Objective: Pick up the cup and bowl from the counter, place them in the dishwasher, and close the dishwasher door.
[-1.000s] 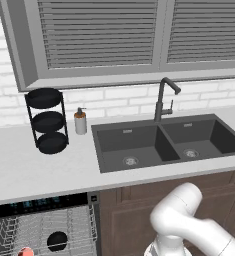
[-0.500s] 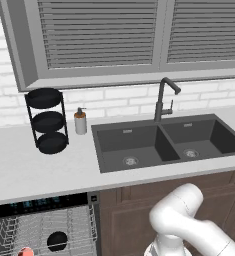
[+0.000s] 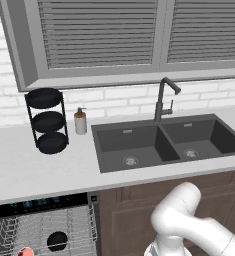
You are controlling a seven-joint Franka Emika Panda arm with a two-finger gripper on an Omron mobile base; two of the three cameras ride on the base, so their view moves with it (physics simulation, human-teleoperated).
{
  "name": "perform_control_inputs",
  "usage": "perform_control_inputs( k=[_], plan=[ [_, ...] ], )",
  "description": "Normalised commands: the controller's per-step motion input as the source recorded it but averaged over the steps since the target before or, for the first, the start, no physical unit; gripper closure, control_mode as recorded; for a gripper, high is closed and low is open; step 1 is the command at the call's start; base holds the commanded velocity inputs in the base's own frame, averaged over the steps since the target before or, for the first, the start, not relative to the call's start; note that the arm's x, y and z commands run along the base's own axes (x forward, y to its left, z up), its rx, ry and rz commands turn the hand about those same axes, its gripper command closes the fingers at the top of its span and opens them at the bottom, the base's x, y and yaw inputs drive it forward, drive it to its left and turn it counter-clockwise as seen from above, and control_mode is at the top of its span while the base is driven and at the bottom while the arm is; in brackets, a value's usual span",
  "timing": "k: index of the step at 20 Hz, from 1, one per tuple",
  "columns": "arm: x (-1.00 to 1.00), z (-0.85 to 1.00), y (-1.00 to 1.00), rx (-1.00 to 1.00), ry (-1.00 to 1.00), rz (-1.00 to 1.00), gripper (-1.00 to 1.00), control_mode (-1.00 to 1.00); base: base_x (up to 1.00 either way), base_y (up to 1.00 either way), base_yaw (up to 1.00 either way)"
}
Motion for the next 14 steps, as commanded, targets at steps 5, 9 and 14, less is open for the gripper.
perform_control_inputs(
  k=[5,9,14],
  plan=[
    [0.30,-0.01,-0.10,-0.01,0.00,0.00,-1.00,-1.00,0.00,0.00,0.00],
    [0.65,0.04,-0.02,0.00,0.00,0.00,-1.00,-1.00,0.00,0.00,0.00],
    [0.61,-0.07,-0.42,0.00,0.00,0.00,-1.00,-1.00,0.00,0.00,0.00]
  ],
)
